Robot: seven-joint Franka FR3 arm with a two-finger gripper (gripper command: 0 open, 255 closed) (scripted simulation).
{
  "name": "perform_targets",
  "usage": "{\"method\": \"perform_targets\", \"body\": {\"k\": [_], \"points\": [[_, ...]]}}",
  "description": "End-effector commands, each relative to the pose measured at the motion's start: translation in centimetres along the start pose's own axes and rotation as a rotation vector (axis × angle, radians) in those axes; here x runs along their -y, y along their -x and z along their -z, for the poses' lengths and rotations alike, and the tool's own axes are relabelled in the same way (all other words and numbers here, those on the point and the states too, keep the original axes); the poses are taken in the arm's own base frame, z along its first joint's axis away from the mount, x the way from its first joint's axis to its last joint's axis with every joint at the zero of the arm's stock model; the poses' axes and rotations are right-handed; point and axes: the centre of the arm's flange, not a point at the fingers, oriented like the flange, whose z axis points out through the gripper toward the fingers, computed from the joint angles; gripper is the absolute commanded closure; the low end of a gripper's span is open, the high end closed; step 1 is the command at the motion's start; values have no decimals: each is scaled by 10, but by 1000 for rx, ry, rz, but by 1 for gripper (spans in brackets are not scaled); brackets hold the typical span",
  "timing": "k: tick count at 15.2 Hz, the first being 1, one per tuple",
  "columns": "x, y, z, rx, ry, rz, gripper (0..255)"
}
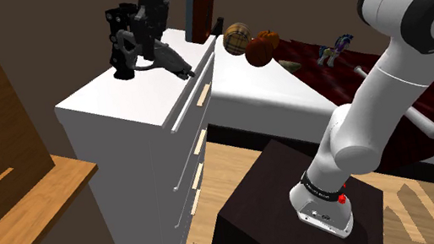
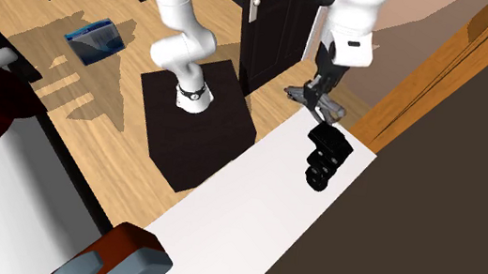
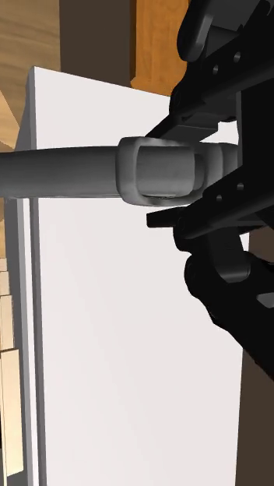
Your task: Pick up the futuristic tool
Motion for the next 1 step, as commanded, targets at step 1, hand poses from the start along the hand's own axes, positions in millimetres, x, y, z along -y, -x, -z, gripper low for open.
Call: {"method": "perform_targets", "body": {"k": [1], "points": [[0, 0, 3, 0, 0, 0, 255]]}}
